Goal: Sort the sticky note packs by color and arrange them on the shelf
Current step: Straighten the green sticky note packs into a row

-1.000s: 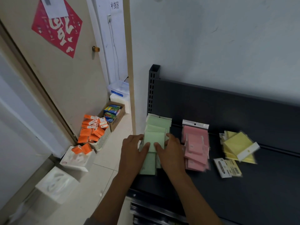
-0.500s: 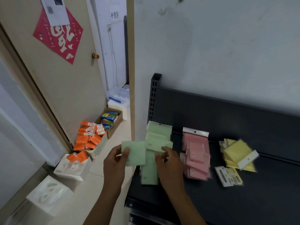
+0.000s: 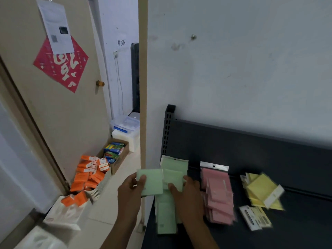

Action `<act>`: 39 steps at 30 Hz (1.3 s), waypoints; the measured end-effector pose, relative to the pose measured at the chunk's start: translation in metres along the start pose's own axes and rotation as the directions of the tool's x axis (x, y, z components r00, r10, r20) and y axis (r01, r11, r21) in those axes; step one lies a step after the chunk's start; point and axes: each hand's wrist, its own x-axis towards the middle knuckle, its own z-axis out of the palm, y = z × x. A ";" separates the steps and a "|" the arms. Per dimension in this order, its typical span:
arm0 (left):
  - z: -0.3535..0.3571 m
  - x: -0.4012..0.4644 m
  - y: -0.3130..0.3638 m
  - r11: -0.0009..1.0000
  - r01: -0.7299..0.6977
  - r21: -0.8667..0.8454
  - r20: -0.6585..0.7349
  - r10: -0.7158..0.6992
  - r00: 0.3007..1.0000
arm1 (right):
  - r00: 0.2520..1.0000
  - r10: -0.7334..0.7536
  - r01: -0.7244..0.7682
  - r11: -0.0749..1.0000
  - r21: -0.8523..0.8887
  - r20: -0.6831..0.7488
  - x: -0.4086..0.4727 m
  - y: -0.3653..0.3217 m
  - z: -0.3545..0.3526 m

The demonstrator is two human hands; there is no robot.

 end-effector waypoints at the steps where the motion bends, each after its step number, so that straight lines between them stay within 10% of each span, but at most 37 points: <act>1: 0.002 0.000 0.001 1.000 -0.002 -0.011 -0.001 0.002 1.000 | 1.000 0.004 -0.004 1.000 -0.024 0.010 0.002 0.000 0.001; 29: 0.091 0.083 -0.005 0.981 0.020 0.191 0.139 -0.047 0.989 | 0.968 0.120 -0.088 0.985 -0.149 0.219 0.027 0.000 -0.033; 39: 0.079 0.080 -0.013 0.926 -0.141 0.349 0.248 0.053 0.967 | 0.993 0.113 -0.115 0.988 -0.101 -0.028 0.019 0.005 -0.058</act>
